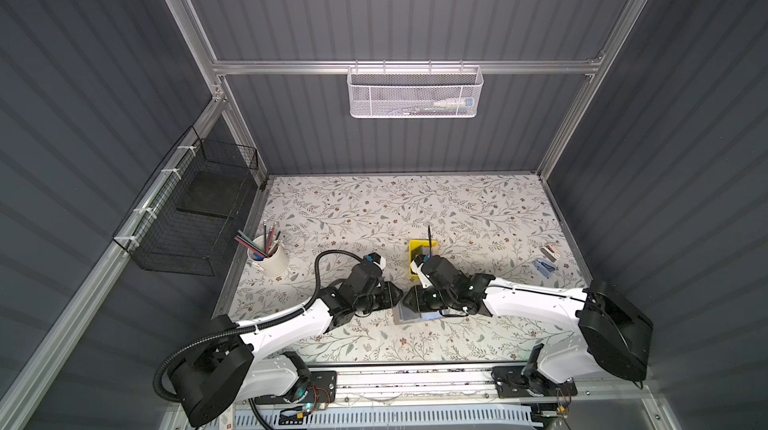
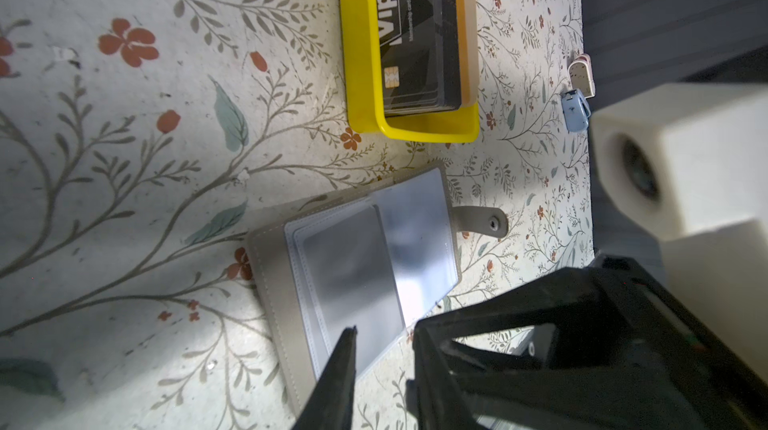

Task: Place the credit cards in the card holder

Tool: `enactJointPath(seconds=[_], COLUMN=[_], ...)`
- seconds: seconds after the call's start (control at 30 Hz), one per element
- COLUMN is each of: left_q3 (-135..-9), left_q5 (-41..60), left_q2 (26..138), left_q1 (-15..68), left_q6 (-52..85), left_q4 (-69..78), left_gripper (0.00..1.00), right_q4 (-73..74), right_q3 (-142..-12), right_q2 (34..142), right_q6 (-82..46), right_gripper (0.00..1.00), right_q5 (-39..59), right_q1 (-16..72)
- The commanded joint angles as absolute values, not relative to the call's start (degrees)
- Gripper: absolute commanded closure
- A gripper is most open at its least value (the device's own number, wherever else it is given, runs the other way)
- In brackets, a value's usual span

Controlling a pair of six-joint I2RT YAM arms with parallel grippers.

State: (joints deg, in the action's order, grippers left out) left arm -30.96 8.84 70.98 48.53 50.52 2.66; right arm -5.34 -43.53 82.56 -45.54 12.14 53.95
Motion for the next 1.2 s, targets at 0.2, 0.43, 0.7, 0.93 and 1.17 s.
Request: enactJointPath(seconds=[0.2,0.43,0.7,0.93,1.17], left_q3=[-32.94,-34.22,-37.16,-42.59,-47.12], left_q5=[10.17,10.91,10.23,9.80,8.95], left_q2=[71.63,72.76,71.08,72.18,75.61], left_q1=[48.09,48.08,48.08,48.08,48.13], left_q6=[48.08,48.43,45.59,42.05,39.12], left_q4=[2.98,2.06,-0.54,-5.55,-8.28], left_gripper=[0.71,0.72,0.69,0.64,0.58], right_q4=[-11.05,-19.26,-22.63,-23.78,-23.48], right_q3=[-42.87,-44.47,-43.42,-42.32,-41.67], right_q2=[76.67,70.97,67.10,60.08,56.13], right_q6=[-45.88,-47.85,-46.09,-42.29,-39.67], right_gripper=[0.59,0.29,0.01,0.01,0.01], right_q5=[5.16,-2.15,-7.34,-9.33,0.11], right_q1=[54.05,53.55,52.50,47.32,35.02])
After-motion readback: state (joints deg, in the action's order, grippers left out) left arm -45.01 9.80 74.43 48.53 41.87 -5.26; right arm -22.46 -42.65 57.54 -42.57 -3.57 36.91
